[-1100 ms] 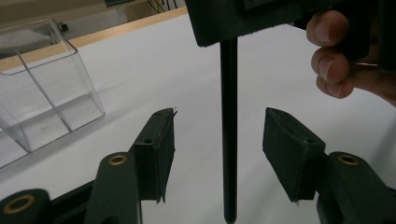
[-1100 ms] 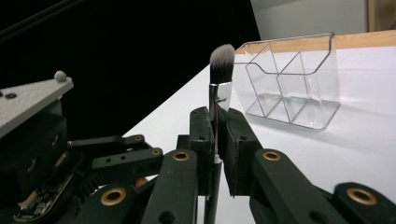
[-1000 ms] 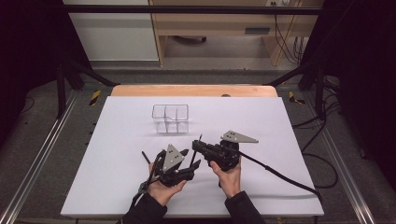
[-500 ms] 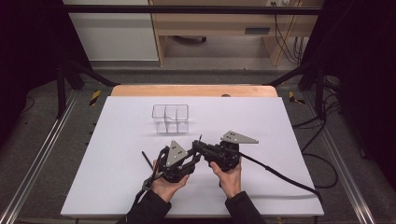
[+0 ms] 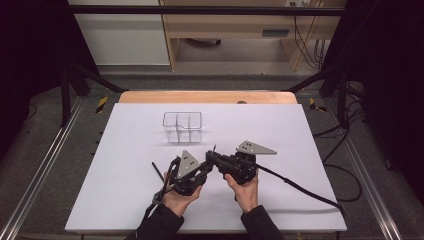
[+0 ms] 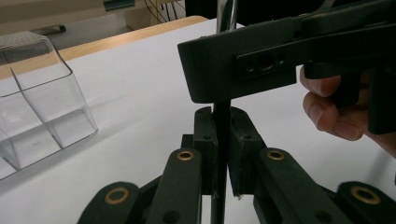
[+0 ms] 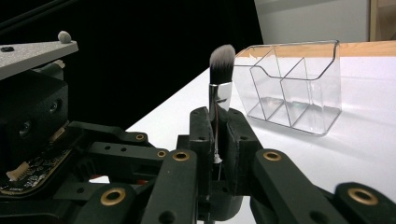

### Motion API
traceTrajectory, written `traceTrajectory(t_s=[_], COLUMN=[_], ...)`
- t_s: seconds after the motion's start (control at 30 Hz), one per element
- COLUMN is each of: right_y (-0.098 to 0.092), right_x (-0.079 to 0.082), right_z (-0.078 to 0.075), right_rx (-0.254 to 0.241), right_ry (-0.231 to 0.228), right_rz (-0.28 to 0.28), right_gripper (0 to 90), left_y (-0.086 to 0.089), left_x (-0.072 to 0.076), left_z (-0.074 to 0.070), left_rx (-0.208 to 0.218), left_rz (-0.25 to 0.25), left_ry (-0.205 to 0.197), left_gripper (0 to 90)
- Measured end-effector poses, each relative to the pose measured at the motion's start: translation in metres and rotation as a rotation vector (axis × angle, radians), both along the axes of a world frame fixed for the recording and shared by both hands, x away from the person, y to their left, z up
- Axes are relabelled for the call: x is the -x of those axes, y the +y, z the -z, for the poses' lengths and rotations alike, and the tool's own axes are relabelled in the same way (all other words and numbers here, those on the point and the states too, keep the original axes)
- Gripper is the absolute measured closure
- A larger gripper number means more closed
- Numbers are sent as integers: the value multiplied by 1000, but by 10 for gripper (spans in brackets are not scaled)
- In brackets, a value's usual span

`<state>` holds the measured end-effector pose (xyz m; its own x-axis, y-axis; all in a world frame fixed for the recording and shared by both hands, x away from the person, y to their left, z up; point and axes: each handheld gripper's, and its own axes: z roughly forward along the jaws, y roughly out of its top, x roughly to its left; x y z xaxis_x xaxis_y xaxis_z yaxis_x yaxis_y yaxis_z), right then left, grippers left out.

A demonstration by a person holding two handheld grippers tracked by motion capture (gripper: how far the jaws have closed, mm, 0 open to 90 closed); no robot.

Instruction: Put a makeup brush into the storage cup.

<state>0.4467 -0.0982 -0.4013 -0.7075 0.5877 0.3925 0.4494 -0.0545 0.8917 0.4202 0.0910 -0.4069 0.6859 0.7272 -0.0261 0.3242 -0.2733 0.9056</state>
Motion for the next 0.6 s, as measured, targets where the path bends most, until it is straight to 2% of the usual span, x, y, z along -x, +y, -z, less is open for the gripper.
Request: traceTrajectory(t_s=[0.1,0.43,0.6], right_y=[-1,-7,-16], right_x=[0,6,8], right_z=[-1,-8,-15], right_rx=[5,47,76], right_ry=[-5,-62,-80], right_rz=[11,100,115], right_gripper=[793,467,362], left_y=[2,25,36], left_x=[-2,-9,-10], left_z=[0,-1,-2], left_rx=[-3,1,-6], left_rz=[-8,-54,-68], left_ry=[3,1,-9], left_gripper=[825,826,825])
